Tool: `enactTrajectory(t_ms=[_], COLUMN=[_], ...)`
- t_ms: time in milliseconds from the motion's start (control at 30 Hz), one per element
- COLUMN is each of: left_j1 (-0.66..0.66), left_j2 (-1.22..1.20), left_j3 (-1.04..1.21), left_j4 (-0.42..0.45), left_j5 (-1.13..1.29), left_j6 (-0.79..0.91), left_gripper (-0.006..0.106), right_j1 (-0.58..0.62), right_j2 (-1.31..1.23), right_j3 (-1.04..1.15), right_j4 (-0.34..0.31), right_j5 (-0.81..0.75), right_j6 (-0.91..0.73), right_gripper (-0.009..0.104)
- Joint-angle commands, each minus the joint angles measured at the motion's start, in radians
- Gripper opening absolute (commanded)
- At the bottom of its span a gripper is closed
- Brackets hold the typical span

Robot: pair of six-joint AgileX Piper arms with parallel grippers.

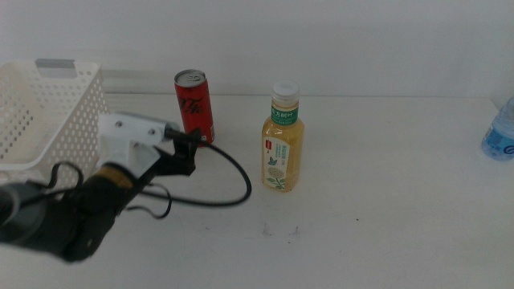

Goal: Use arms to grab the bottles and put them into the dustbin to the left of the table.

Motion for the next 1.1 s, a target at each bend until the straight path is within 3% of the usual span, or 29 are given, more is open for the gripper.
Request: enactTrajectory(t_ms=[0, 133, 533, 933, 1067], left_j1=[0.027, 0.042, 0.042, 0.042, 0.042], left_j2=[0.051, 0.149, 0.415, 0.465, 0.449], left_j3=[-0.077, -0.21, -0.553, -0.645, -0.633], left_j4=[0.077, 0.116, 0.103, 0.093, 0.076], left_j5=[0.024, 0.068, 0.135, 0.162, 0.143], left_j6=[-0.046, -0.082, -0.082, -0.076, -0.077], left_gripper=[0.094, 0.094, 0.094, 0.093, 0.076], right_j1=[-0.004, -0.004, -0.004, -0.004, -0.004], right_j2=[-0.005, -0.005, -0.005, -0.005, -0.005], right_j3=[0.004, 0.004, 0.004, 0.004, 0.004], right_j4=[-0.002, -0.002, -0.002, -0.002, -0.002], right_j5=[-0.009, -0.009, -0.009, -0.009, -0.009], right_j6=[-0.005, -0.005, -0.005, -0.005, -0.005], right_gripper=[0.092, 0.092, 0.092, 0.092, 0.092])
